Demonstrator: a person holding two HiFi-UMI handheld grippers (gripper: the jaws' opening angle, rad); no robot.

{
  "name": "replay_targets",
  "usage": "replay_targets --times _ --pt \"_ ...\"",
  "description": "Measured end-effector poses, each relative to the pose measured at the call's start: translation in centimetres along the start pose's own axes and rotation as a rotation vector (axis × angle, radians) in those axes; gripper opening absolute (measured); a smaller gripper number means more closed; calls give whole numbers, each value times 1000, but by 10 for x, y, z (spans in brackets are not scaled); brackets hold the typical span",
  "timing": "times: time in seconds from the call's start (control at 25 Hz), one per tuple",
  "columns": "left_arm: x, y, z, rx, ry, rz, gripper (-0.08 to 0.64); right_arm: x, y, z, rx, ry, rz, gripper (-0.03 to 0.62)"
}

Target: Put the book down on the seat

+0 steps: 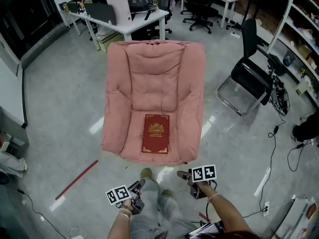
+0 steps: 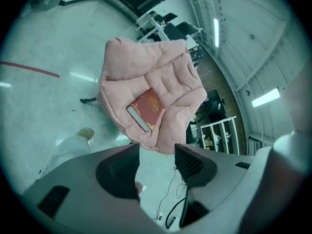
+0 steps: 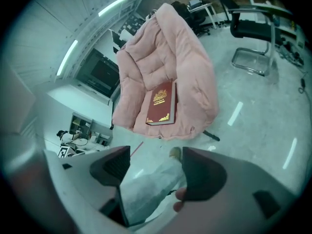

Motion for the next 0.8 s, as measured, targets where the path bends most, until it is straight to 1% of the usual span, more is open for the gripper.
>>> replay_targets --times 0.12,0.28,0.4,0.48,0.64,0.8 --pt "-20 -8 16 -77 31 -33 224 10 -2 9 -18 -14 38 351" --pt "-43 -18 31 -111 71 -61 224 16 -6 14 -47 10 95 345" --pt "-59 -27 45 -136 60 -122 188 25 -9 15 -94 30 108 283" --pt "-68 -33 55 -158 61 -153 160 34 -8 12 -108 32 120 270" --pt "-81 -37 70 -161 88 -211 144 54 3 7 -102 16 142 270" --pt "-84 -38 87 -143 105 -269 115 79 8 9 -140 -1 142 270"
Point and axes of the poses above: the fingertips, and each gripper's own axes: z backward along the fingers, x to its left, y out of its underside, the point moved 1 cm from there along z, backward along the fingers, and after that the axes turned 2 degrees about z, right-handed, at the moved point
